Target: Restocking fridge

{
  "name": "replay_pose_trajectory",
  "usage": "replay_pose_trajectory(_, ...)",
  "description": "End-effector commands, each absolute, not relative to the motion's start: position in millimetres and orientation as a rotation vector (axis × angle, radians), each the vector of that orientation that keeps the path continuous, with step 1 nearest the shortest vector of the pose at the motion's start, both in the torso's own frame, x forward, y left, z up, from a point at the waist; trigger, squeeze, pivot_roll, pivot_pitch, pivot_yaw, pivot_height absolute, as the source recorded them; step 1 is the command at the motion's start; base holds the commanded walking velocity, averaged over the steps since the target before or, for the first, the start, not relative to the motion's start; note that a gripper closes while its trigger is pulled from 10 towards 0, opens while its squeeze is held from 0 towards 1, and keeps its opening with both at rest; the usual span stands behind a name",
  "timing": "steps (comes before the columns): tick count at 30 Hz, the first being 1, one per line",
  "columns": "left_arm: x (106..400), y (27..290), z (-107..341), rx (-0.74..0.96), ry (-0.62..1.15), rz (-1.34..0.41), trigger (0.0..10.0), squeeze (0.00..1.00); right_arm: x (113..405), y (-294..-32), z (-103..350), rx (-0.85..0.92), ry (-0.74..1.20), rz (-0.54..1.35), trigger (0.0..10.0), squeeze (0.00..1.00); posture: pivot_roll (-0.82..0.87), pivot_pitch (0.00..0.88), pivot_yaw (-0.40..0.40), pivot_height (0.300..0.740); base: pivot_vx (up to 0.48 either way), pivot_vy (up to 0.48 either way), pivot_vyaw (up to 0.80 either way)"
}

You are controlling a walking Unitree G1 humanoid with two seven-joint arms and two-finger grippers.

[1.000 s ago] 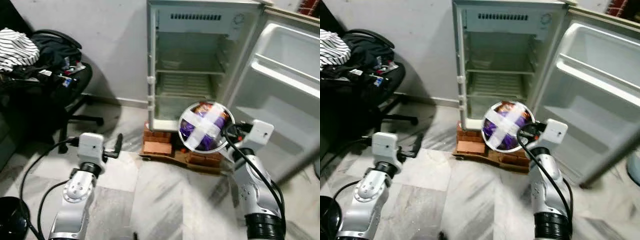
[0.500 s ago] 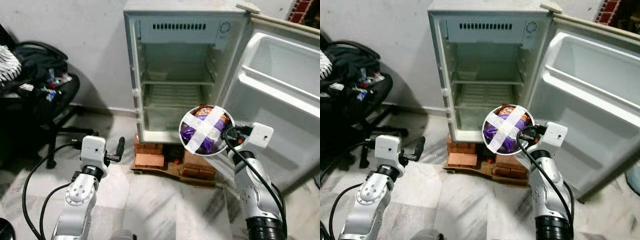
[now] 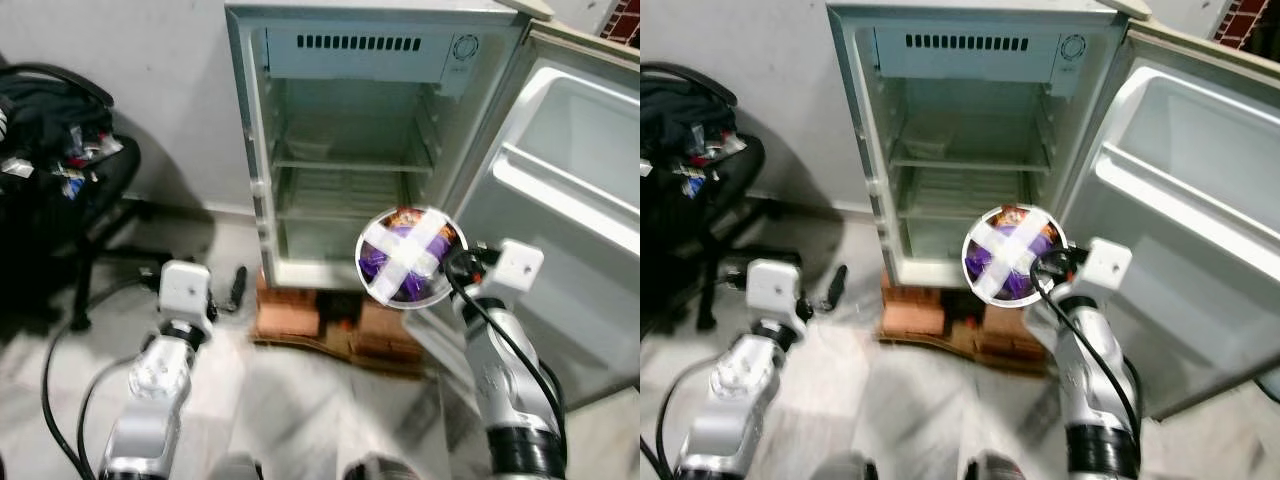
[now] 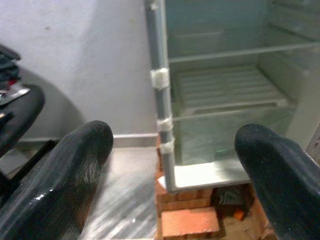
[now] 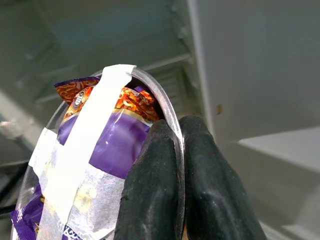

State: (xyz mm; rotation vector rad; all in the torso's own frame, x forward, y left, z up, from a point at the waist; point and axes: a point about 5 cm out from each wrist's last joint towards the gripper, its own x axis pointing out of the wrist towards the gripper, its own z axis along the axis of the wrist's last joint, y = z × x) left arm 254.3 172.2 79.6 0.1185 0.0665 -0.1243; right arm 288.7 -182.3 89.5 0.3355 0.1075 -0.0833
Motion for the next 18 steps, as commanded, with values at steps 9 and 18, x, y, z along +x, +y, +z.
replay_pose_trajectory(9,252.7,174.0,79.8,0.114,0.07,-0.141,10.0,0.0,291.0,-176.5,96.0,0.339,0.079,-0.068,10.0,0.0,0.08,0.07,-0.027,0.74,0.055,0.422,-0.29)
replay_pose_trajectory(18,252.5,172.5,79.5,0.12,0.067,-0.152,10.0,0.0,291.4,-178.0,96.6,0.337,0.075,-0.076,10.0,0.0,0.07,0.07,-0.025,0.74,0.293,0.379,0.0)
